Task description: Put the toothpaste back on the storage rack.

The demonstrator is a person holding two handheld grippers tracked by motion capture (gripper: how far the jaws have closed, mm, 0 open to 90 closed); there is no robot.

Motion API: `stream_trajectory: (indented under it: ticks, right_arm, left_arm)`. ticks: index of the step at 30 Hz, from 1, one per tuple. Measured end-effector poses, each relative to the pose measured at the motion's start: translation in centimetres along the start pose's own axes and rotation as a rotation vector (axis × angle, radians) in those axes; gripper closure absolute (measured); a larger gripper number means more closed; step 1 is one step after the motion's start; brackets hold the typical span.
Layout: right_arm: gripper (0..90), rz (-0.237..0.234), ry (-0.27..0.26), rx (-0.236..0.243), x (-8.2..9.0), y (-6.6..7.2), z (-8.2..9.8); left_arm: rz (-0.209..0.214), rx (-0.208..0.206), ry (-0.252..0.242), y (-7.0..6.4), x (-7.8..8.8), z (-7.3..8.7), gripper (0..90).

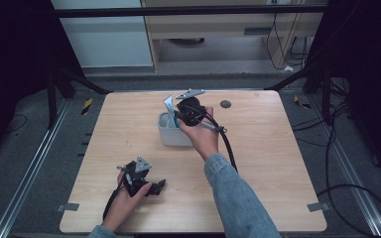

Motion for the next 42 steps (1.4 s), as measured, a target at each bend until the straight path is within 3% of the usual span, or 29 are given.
stream_trajectory:
  ticks: [9,20,21,26,30,35,42]
  right_arm:
    - [68.7,0.004,0.002,0.009,1.4,-0.4,-0.1]
    - [46.9,0.031,-0.006,0.000,2.8,-1.0,0.3]
    - [41.9,0.035,-0.019,-0.020,3.0,-1.3,0.3]
    - [37.5,0.042,-0.023,-0.028,3.6,-1.8,0.7]
    - [33.1,0.088,-0.039,0.017,4.2,-2.1,0.9]
    - [27.1,0.105,-0.060,0.037,4.9,-2.8,1.0]
    - [20.4,0.076,-0.075,0.047,6.1,-3.5,1.2]
  left_arm:
    - [0.000,-0.001,0.000,0.0,0.0,0.0,0.0]
    - [-0.001,-0.001,0.000,0.0,0.0,0.0,0.0]
    - [-0.001,-0.001,0.000,0.0,0.0,0.0,0.0]
    - [-0.001,0.000,0.000,0.0,0.0,0.0,0.0]
    - [-0.001,0.000,0.000,0.0,0.0,0.0,0.0]
    - [-0.002,0.000,0.000,0.0,0.0,0.0,0.0]
    - [-0.002,0.000,0.000,0.0,0.0,0.0,0.0]
Point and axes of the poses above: each handheld gripper's, and its own axes: x roughly backward along the jaws, z roughly out of its underside, y roughly to its left, the point moved 2 cm from there along -x, roughly forward along the jaws, and after that the axes turned 8 degrees about -z, right-handed, at the moved point
